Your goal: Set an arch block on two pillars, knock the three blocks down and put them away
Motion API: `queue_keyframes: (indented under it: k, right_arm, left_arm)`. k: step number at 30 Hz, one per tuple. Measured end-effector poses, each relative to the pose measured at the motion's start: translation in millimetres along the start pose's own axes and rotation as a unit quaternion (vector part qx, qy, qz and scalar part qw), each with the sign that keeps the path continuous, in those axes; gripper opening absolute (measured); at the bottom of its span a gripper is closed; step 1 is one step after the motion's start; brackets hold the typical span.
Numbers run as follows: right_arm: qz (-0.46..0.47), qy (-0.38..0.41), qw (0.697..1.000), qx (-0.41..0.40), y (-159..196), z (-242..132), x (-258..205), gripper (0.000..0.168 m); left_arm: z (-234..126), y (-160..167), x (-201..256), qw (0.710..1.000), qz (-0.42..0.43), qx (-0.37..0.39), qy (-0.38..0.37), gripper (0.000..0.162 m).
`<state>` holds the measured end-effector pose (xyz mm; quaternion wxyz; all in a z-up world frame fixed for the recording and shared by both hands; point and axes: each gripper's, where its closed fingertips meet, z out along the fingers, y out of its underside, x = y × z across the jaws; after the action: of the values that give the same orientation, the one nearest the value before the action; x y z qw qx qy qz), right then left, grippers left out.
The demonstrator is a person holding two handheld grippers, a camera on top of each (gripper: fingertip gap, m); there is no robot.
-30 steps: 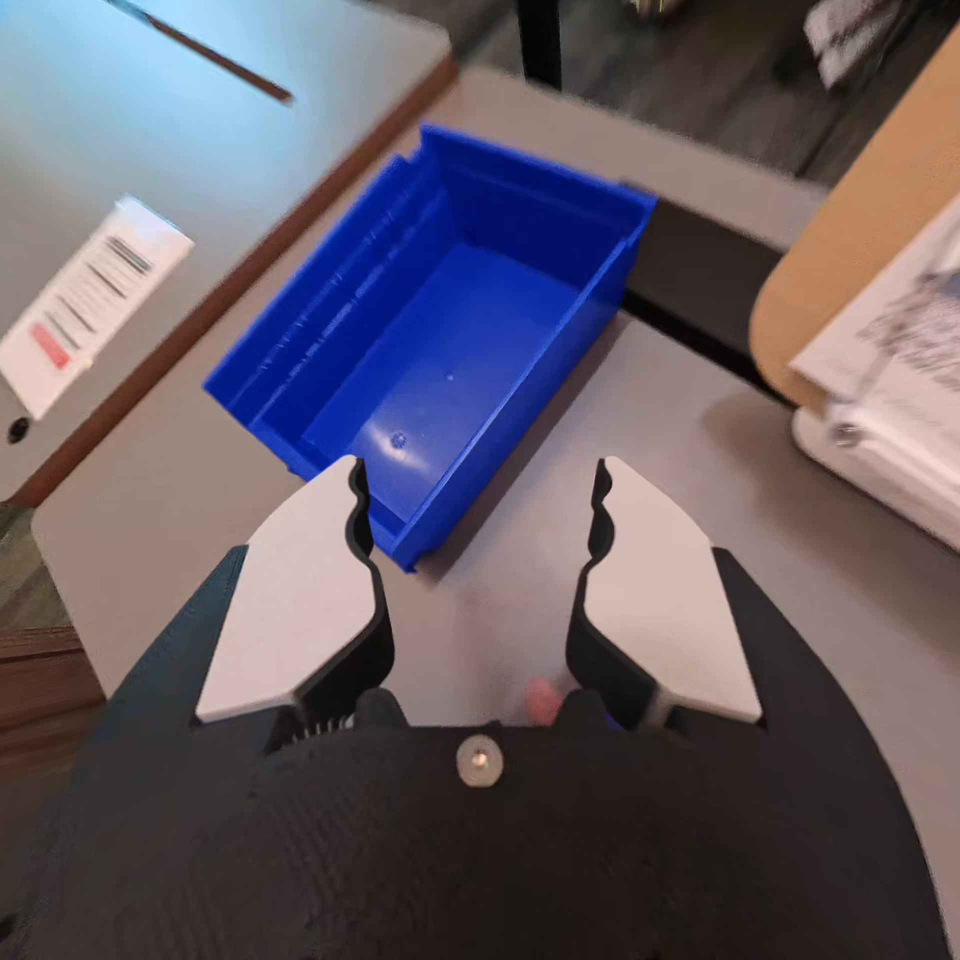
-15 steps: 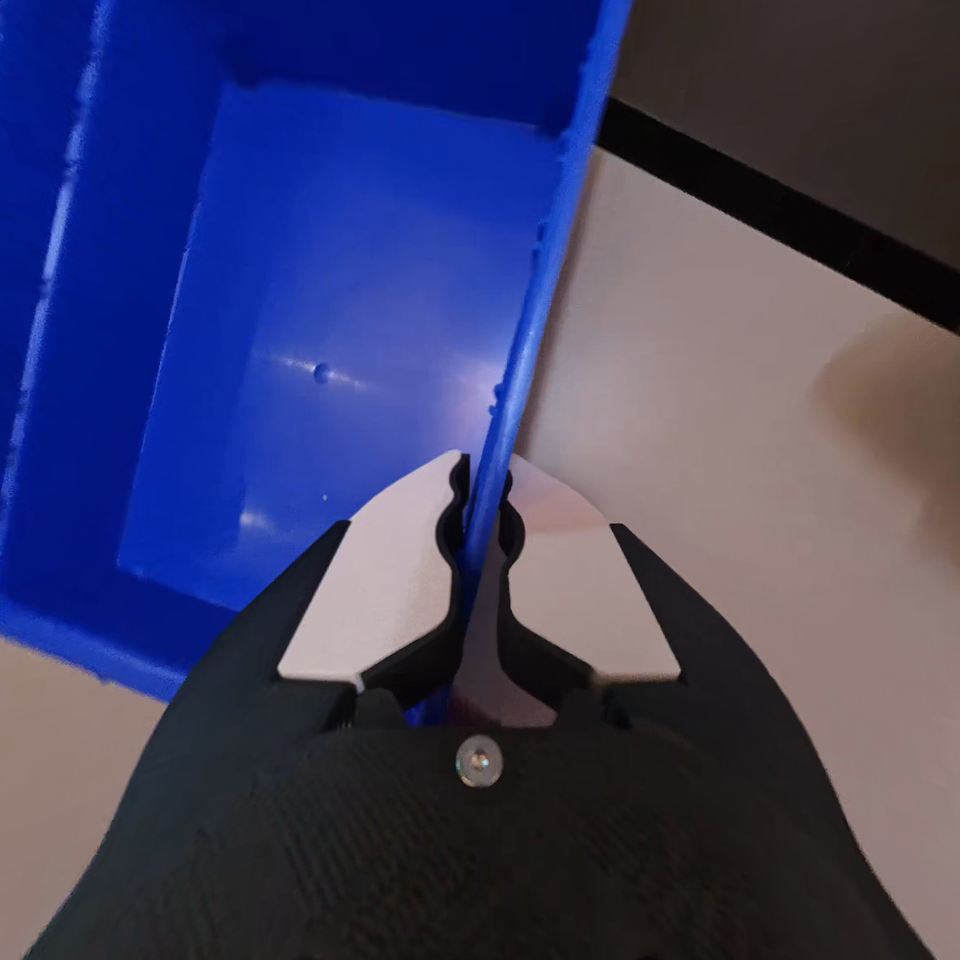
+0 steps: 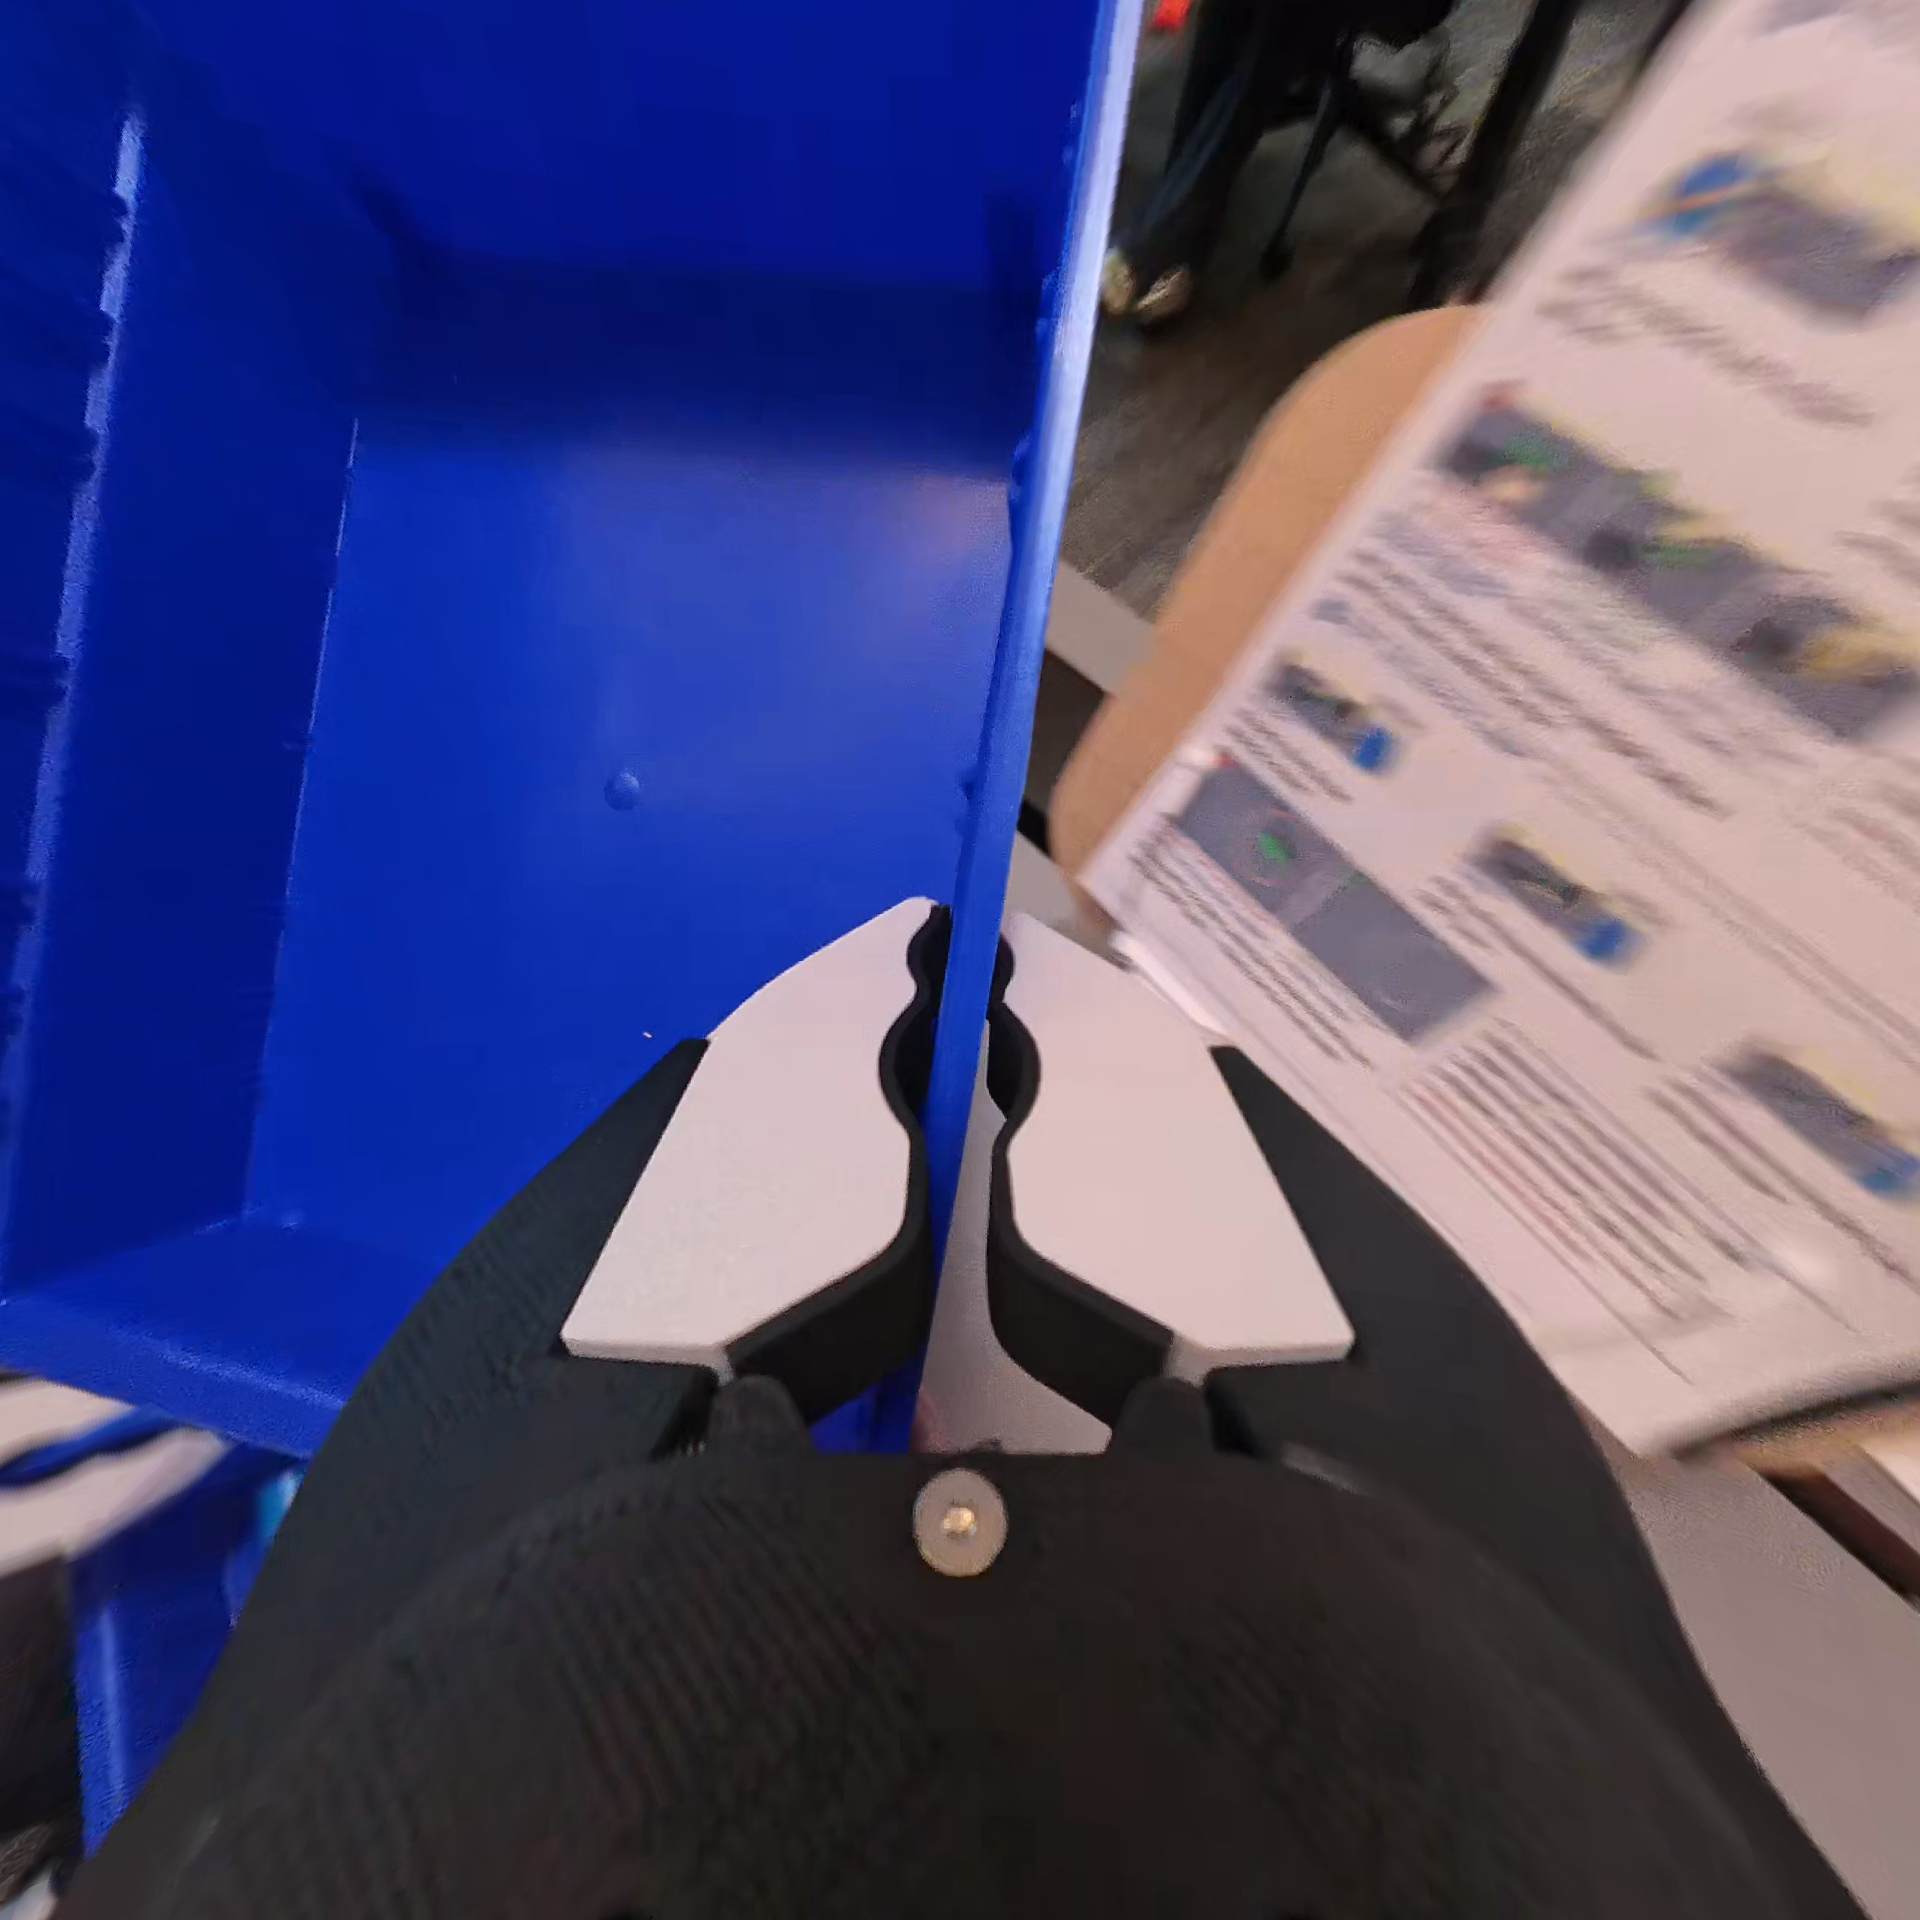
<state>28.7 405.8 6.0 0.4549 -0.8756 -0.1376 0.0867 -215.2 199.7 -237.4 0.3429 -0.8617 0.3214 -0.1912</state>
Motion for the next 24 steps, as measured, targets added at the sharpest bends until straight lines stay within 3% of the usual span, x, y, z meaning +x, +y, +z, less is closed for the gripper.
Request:
queue_keyframes:
  k: [2, 5, 10, 14, 17, 20, 24]
  right_arm:
    - [0.004, 0.024, 1.000, 0.015, 12, -55, 40, 0.006]
    - [0.019, 0.068, 0.997, 0.022, 59, -130, 108, 0.005]
    - [0.105, 0.150, 0.983, -0.016, 206, -212, 228, 0.005]
    - [0.176, 0.209, 0.958, -0.088, 333, -239, 296, 0.005]
    - [0.196, 0.236, 0.942, -0.132, 397, -248, 324, 0.005]
    - [0.218, 0.224, 0.937, -0.156, 432, -247, 338, 0.005]
    - [0.252, 0.197, 0.937, -0.141, 445, -233, 350, 0.005]
  left_arm:
    - [-3, 0, -16, 1.000, -0.014, 0.001, -0.003, 0.004]
    - [-8, 0, -46, 0.999, -0.038, 0.003, -0.018, 0.004]
    - [-6, -10, -104, 0.994, -0.096, 0.015, -0.044, 0.004]
    - [8, -29, -141, 0.991, -0.114, 0.018, -0.065, 0.004]
    - [26, -50, -164, 0.989, -0.123, 0.017, -0.075, 0.004]
    - [45, -71, -186, 0.987, -0.137, 0.019, -0.081, 0.004]
    - [71, -99, -211, 0.986, -0.138, 0.019, -0.092, 0.004]
